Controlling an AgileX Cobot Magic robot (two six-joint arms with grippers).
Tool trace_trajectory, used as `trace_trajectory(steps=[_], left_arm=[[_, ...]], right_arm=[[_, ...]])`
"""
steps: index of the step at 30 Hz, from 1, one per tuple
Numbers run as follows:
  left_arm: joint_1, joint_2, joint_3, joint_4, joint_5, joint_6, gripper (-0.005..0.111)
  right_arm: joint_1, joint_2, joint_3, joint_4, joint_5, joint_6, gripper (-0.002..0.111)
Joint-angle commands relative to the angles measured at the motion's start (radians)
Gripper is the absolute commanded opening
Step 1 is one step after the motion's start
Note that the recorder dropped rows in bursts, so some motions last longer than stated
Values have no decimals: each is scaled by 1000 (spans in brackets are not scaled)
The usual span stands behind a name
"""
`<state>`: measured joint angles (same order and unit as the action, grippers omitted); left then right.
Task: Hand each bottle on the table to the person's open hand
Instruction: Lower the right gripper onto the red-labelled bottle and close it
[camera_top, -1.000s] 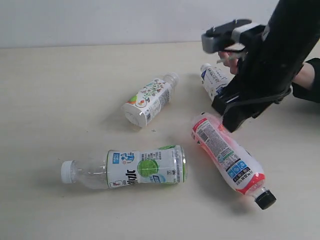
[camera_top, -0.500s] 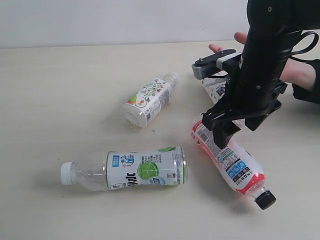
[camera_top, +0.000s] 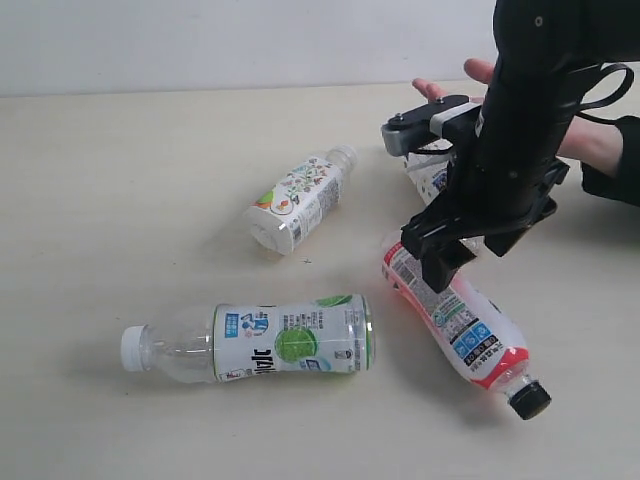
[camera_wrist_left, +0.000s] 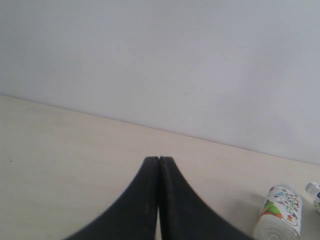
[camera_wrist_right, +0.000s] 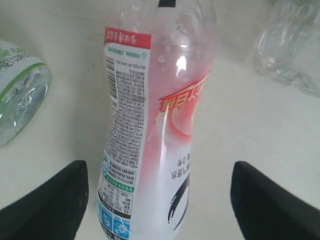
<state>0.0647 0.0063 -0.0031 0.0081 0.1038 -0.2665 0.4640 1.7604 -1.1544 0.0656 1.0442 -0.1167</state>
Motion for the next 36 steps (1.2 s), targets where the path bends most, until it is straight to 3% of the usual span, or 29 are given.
trace_trajectory(steps=[1, 14, 20, 33, 36], left_arm=[[-6, -6, 3, -8, -5, 5, 2], [-6, -6, 3, -8, -5, 5, 2], [-6, -6, 3, -8, -5, 5, 2], [-6, -6, 3, -8, -5, 5, 2], [-6, -6, 3, -8, -5, 5, 2]], right_arm=[[2, 0, 25, 2, -48, -13, 75], [2, 133, 31, 14, -55, -15, 74], [2, 157, 31, 14, -46, -15, 66], [2, 157, 31, 14, -21, -13, 1], [2, 157, 31, 14, -17, -13, 0]])
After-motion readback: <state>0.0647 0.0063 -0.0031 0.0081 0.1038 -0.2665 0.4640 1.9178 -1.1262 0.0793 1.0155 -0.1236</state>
